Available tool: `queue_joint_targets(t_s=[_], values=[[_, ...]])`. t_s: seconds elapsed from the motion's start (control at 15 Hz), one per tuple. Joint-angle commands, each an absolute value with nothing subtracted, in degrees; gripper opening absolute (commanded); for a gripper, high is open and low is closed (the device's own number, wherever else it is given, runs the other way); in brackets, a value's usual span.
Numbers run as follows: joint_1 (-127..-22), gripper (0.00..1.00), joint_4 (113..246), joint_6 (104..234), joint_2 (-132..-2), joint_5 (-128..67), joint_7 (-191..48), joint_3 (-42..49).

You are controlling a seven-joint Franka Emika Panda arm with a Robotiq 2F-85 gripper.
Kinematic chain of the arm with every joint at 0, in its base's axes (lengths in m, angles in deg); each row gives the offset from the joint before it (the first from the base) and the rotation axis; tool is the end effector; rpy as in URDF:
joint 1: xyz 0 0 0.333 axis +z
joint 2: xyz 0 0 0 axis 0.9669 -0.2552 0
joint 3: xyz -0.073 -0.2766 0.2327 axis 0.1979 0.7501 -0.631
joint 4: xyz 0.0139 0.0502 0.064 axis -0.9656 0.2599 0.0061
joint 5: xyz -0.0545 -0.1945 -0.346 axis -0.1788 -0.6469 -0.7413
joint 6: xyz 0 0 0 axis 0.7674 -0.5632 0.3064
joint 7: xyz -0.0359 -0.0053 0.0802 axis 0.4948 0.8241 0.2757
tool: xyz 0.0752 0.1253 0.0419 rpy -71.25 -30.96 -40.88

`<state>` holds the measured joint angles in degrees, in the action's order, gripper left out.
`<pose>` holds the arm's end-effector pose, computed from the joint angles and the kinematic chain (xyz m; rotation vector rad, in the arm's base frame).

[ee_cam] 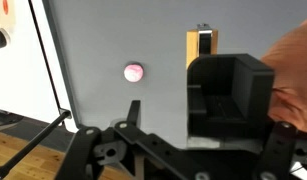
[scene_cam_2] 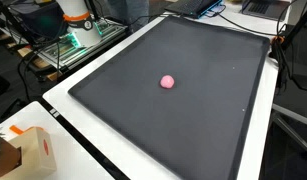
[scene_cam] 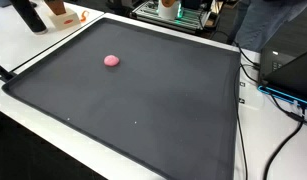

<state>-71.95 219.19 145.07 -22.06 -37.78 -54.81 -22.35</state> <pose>0.3705 0.1733 0.5350 2.8345 0.1214 0.3098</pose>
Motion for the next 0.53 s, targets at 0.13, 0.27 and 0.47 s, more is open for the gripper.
queue_joint_targets(t_s=[0.13,0.27,0.47], values=[[-70.0,1.00,218.9,144.8,-22.5,-38.7,-54.2,-20.7],[-69.7,0.75,218.8,144.9,-22.6,-38.5,-54.4,-20.5],[-69.5,0.58,219.0,145.1,-22.6,-38.4,-54.4,-20.2]])
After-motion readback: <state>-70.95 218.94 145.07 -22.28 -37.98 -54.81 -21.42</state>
